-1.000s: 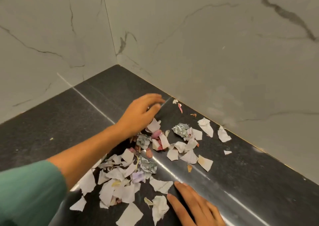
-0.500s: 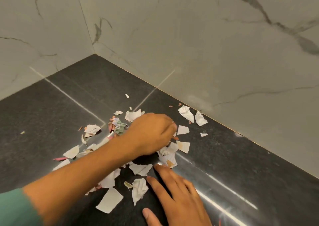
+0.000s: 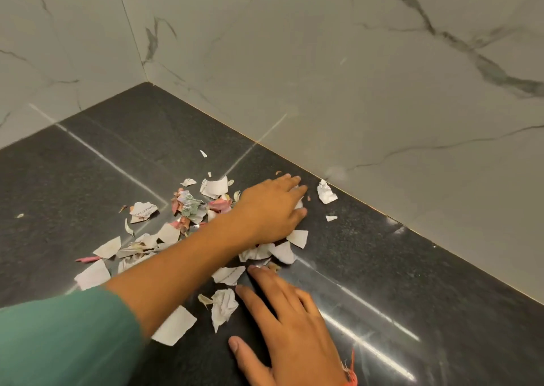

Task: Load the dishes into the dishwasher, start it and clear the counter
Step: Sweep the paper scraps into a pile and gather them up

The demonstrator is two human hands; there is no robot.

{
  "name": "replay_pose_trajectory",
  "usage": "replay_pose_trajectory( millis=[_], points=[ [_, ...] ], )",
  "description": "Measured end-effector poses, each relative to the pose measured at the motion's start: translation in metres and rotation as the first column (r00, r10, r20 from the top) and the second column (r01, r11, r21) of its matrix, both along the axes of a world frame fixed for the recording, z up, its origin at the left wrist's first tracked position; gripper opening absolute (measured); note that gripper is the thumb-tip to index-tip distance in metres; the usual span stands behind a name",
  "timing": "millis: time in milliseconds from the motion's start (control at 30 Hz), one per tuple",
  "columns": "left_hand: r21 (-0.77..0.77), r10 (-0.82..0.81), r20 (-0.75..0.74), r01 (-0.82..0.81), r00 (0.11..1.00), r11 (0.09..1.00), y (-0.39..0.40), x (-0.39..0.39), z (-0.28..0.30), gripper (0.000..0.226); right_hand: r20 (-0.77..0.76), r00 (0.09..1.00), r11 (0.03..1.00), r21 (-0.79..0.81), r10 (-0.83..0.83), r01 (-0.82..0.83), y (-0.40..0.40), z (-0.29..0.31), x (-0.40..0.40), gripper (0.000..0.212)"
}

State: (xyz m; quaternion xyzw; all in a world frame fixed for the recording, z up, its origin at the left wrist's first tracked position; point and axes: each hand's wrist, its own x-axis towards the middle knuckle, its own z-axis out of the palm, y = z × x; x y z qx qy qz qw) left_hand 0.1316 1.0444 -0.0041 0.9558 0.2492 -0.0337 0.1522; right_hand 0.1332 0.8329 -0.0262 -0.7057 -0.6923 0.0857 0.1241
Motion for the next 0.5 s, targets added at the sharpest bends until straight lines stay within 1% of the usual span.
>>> replay_pose_trajectory(
  millis=[33, 67, 133, 167, 200, 233, 267, 333, 400, 500],
  points=[
    [0.005, 0.003, -0.021, -0.003, 1.000, 1.000, 0.000, -0.013, 0.008, 0.051, -0.001, 1.000, 1.000, 0.007, -0.002, 0.002, 0.000, 0.000, 0.000, 0.061],
    [0.043, 0.018, -0.035, -0.017, 0.999, 0.999, 0.002, -0.026, 0.015, 0.045, 0.000, 1.000, 1.000, 0.011, 0.001, -0.001, 0.000, 0.001, -0.001, 0.061],
    [0.189, 0.039, -0.049, -0.030, 0.998, 0.982, 0.006, -0.044, 0.027, 0.039, 0.005, 1.000, 1.000, 0.028, 0.000, -0.001, 0.000, 0.002, 0.000, 0.061],
    [0.240, 0.039, -0.041, -0.028, 0.998, 0.970, 0.007, -0.047, 0.030, 0.038, 0.004, 1.000, 0.999, 0.036, 0.001, -0.001, 0.000, 0.002, 0.000, 0.061],
    [0.252, 0.025, -0.013, -0.021, 1.000, 0.967, 0.010, -0.046, 0.031, 0.035, -0.003, 1.000, 0.999, 0.035, 0.000, 0.000, -0.001, 0.002, 0.000, 0.060],
    [0.231, -0.001, 0.026, -0.006, 1.000, 0.973, 0.011, -0.041, 0.029, 0.036, -0.010, 1.000, 1.000, 0.030, -0.002, 0.002, -0.001, 0.002, -0.001, 0.060],
    [0.193, -0.040, 0.071, 0.025, 0.997, 0.981, 0.012, -0.031, 0.027, 0.041, -0.012, 1.000, 1.000, 0.028, -0.003, 0.004, -0.001, 0.003, -0.001, 0.060],
    [0.148, -0.152, 0.105, 0.135, 0.983, 0.980, 0.009, -0.002, 0.018, 0.053, -0.020, 1.000, 1.000, 0.022, -0.008, 0.008, -0.001, 0.002, -0.001, 0.060],
    [0.165, -0.256, 0.063, 0.243, 0.965, 0.956, 0.003, 0.027, 0.008, 0.061, -0.039, 0.999, 1.000, 0.016, -0.009, 0.010, -0.001, 0.001, -0.001, 0.061],
    [0.127, -0.272, -0.055, 0.277, 0.961, 0.952, 0.001, 0.038, -0.004, 0.066, -0.030, 0.999, 1.000, 0.023, -0.012, 0.013, -0.002, 0.000, -0.001, 0.060]
  ],
)
